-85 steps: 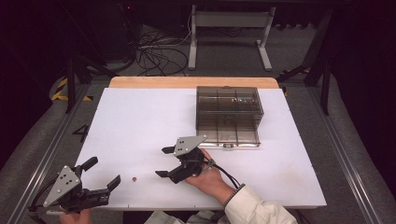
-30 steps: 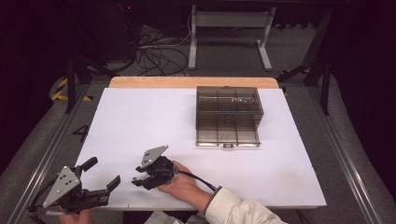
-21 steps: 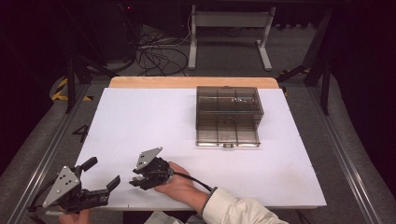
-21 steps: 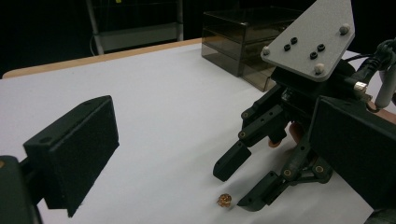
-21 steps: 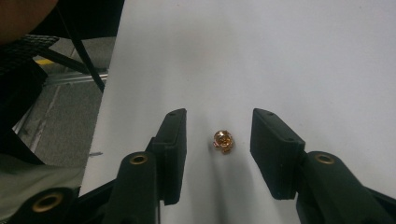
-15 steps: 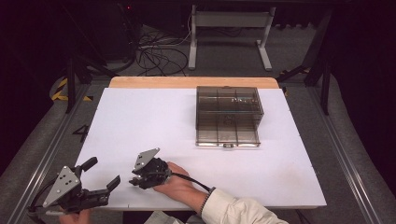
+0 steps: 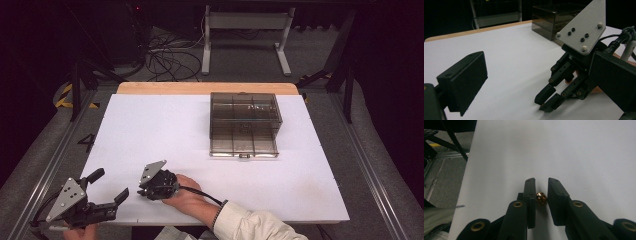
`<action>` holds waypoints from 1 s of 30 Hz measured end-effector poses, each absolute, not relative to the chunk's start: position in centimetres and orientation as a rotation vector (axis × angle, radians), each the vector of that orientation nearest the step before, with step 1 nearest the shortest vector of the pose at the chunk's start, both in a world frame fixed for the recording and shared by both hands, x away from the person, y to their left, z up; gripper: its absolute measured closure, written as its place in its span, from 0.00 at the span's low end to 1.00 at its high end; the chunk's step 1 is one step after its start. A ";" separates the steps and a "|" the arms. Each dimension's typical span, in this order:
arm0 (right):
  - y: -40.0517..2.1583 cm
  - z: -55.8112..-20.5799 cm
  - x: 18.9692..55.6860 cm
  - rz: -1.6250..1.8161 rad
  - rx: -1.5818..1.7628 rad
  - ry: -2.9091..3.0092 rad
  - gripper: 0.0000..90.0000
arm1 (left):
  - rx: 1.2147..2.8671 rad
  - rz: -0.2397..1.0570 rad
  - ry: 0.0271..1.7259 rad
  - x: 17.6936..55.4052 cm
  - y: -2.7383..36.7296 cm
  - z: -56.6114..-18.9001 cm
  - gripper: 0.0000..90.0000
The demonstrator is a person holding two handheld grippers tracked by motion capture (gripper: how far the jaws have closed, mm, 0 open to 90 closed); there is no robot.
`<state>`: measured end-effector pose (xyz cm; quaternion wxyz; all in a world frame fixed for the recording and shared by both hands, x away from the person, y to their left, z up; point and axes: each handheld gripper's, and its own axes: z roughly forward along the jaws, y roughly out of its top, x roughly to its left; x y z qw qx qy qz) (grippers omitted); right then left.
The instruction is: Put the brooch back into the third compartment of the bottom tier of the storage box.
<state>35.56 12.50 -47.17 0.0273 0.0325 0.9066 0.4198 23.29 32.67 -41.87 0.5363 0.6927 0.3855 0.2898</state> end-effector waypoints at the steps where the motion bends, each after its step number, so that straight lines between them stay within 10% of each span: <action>1: 12.5 -47.2 35.6 1.296 0.100 2.799 0.87 | 1.649 0.690 0.918 23.3 32.7 -41.9 0.03; 30: 8.3 -42.7 35.5 1.431 0.140 2.676 0.89 | 1.647 0.690 0.916 23.4 32.6 -41.8 0.03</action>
